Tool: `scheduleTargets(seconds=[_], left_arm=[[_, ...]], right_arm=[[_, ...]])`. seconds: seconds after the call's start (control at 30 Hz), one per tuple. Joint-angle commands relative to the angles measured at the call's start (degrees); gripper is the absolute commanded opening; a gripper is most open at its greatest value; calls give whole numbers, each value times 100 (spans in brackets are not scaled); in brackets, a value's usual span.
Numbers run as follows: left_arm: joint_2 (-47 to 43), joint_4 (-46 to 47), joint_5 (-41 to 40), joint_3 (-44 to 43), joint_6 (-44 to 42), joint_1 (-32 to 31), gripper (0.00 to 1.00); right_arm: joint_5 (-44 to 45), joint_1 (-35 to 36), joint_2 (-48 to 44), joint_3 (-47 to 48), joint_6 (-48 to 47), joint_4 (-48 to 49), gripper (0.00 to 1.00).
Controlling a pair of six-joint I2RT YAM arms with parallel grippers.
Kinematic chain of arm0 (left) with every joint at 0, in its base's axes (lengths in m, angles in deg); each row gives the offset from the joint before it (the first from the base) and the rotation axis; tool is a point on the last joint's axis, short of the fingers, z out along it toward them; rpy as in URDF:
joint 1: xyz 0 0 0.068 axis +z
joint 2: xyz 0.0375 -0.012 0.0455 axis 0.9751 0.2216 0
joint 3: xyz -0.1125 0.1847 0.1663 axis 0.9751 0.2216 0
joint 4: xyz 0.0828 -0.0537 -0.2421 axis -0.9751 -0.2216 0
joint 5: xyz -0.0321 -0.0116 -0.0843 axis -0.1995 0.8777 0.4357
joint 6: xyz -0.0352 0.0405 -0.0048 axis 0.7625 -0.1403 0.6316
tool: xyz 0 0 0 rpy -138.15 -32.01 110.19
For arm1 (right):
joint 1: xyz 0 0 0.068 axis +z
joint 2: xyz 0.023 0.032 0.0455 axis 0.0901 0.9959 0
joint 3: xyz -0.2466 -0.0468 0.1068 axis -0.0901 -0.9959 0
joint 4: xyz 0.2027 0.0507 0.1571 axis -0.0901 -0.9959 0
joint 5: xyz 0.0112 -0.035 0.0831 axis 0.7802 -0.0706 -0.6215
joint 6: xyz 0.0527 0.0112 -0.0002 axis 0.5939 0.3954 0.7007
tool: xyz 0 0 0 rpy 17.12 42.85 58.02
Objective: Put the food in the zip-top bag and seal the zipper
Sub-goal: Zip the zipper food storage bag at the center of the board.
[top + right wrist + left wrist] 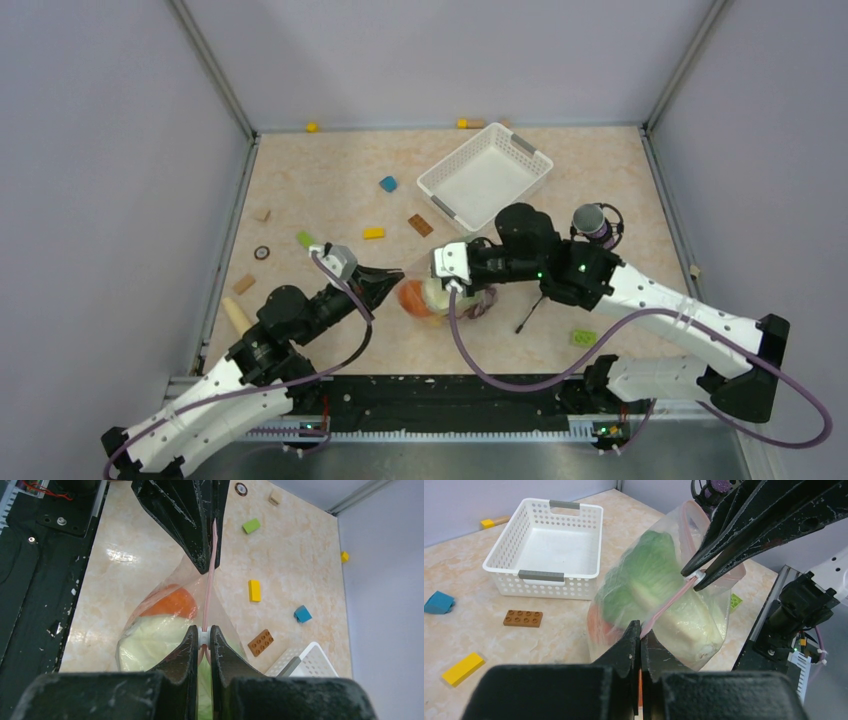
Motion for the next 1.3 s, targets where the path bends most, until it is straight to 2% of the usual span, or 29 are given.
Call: scheduleTargets(seconds=[0.0,0.3,1.27], left_arm=[[-181,282,-807,-14,169,70,0],[-341,291,-1481,4,354,74,0],[-661,226,-2520,59,402,71,0]], right_arm=[[448,-177,-405,-77,72,-54,0],[651,-174,-637,-187,156,-4,0],[1191,-170,-547,18,77,-345,0]])
